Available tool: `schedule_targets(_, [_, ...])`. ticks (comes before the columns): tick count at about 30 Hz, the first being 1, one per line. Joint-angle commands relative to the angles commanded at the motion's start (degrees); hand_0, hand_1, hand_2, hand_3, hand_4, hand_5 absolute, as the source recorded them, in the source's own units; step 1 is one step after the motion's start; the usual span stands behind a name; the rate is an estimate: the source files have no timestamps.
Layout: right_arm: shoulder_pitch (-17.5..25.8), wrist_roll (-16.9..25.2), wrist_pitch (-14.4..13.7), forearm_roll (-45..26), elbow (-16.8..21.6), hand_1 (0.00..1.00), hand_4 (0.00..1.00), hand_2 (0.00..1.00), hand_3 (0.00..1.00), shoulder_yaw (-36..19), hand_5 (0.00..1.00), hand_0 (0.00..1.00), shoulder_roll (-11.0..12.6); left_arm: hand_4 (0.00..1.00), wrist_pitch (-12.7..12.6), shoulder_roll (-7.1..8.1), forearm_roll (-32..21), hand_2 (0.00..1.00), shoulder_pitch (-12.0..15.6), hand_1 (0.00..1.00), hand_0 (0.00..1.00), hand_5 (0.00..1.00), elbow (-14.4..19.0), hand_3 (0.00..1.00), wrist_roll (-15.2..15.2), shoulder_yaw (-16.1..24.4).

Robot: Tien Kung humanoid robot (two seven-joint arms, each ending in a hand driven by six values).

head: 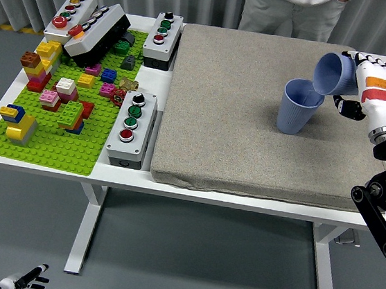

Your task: Pick cup pour cup place

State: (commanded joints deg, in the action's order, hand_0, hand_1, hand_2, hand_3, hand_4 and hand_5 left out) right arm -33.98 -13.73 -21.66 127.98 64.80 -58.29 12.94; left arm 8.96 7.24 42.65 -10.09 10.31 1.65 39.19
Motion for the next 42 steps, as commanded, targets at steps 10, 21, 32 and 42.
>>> schedule_targets(10, [-0.1,-0.2,-0.5,-0.2,-0.2,0.592,0.616,0.497,0.555,1.6,0.002,0.778,0.9,0.633,0.0,0.03,0.4,0.844,0.0,0.832,0.863,0.981,0.0,0.757,-0.1,0.7])
schedule_targets(21, [0.2,-0.2,-0.8,-0.1,-0.6,0.592,0.616,0.498,0.554,1.7,0.002,0.78,0.7,0.633,-0.1,0.07,0.4,0.845,0.1,0.831,0.863,0.982,0.0,0.757,-0.1,0.7])
schedule_targets(32, [0.2,-0.5,-0.7,0.4,-0.5,0.592,0.613,0.498,0.553,2.4,0.002,0.78,0.9,0.634,-0.1,0.18,0.1,0.844,0.3,0.832,0.863,0.983,0.0,0.757,0.0,0.3])
schedule_targets(42, [0.0,-1.5,-0.8,1.5,-0.2,0.588,0.611,0.502,0.554,3.1,0.002,0.779,1.4,0.634,-0.1,0.21,-0.1,0.843,0.3,0.832,0.863,0.985,0.0,0.757,0.0,0.1])
